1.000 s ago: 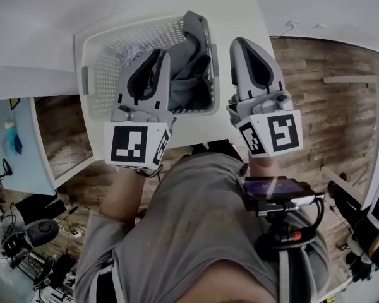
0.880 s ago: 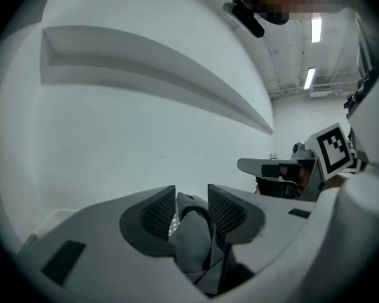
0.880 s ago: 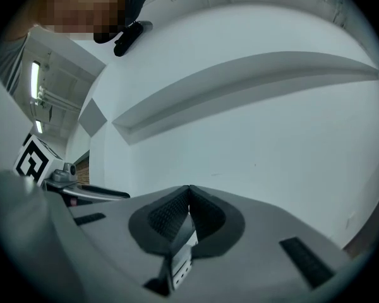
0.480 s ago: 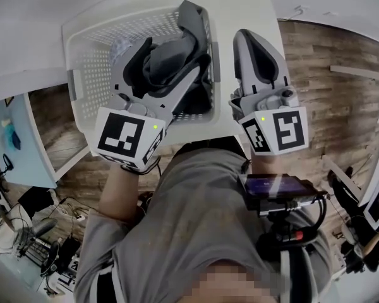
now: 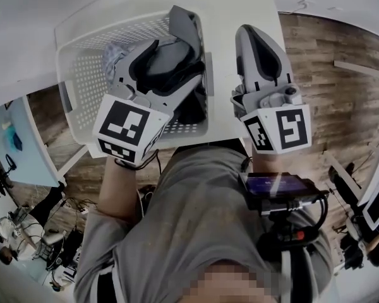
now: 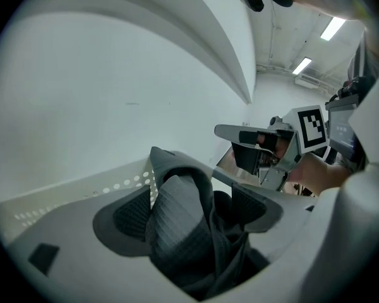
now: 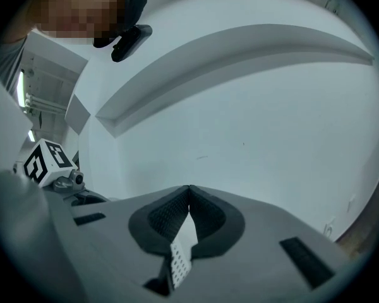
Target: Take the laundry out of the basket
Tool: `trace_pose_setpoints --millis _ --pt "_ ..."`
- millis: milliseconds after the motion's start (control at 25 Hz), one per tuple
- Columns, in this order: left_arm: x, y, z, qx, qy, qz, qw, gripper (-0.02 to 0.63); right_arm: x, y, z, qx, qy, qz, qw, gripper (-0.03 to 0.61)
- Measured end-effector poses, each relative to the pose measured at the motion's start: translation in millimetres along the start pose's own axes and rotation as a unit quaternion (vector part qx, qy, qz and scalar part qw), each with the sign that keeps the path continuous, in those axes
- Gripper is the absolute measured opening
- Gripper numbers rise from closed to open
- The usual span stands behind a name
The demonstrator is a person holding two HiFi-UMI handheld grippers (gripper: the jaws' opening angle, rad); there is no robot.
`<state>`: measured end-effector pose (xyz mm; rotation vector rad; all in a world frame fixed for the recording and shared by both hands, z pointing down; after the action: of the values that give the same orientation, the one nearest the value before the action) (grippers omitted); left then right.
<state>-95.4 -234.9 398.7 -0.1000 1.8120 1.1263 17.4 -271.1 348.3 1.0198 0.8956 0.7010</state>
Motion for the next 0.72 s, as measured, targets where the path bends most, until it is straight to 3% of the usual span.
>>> trace_pose_setpoints --millis 240,280,360,400,600,720 --pt "-13 4 -7 0.000 -0.012 -0.029 0.9995 0.389 -11 1 16 -0.010 0.002 -0.004 1.000 0.008" --pt "-14 5 -9 0.001 -0.019 -0.032 0.9993 0.361 -13 2 18 -0.011 0.002 -0.005 1.000 0.008" --pt "-14 6 -16 0.007 -0.037 -0.033 0.9988 0.219 -16 4 21 -0.012 0.001 -0.008 1.000 0.008" --pt "-14 6 -18 0.010 -0.043 -0.033 0.9985 0.178 -17 4 22 -0.013 0.000 -0.009 1.000 0.008" --pt "-14 9 -21 0.017 -0.051 -0.041 0.9977 0.084 -20 4 25 -0.014 -0.005 -0.011 1.000 0.008" --pt "-13 10 -20 0.022 -0.053 -0.040 0.9975 0.060 -19 1 24 -0.011 -0.010 -0.008 1.000 0.008"
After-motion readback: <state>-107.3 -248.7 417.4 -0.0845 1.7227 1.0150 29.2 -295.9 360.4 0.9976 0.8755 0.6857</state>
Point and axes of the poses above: the fingertips, and each gripper's own axes: x backward along the fingers, z to its right, y out of its underside, the point moved 1 cm from there along x, backward along the fingers, and after that the axes turned 14 degrees about -z, right-handed, at the moved point
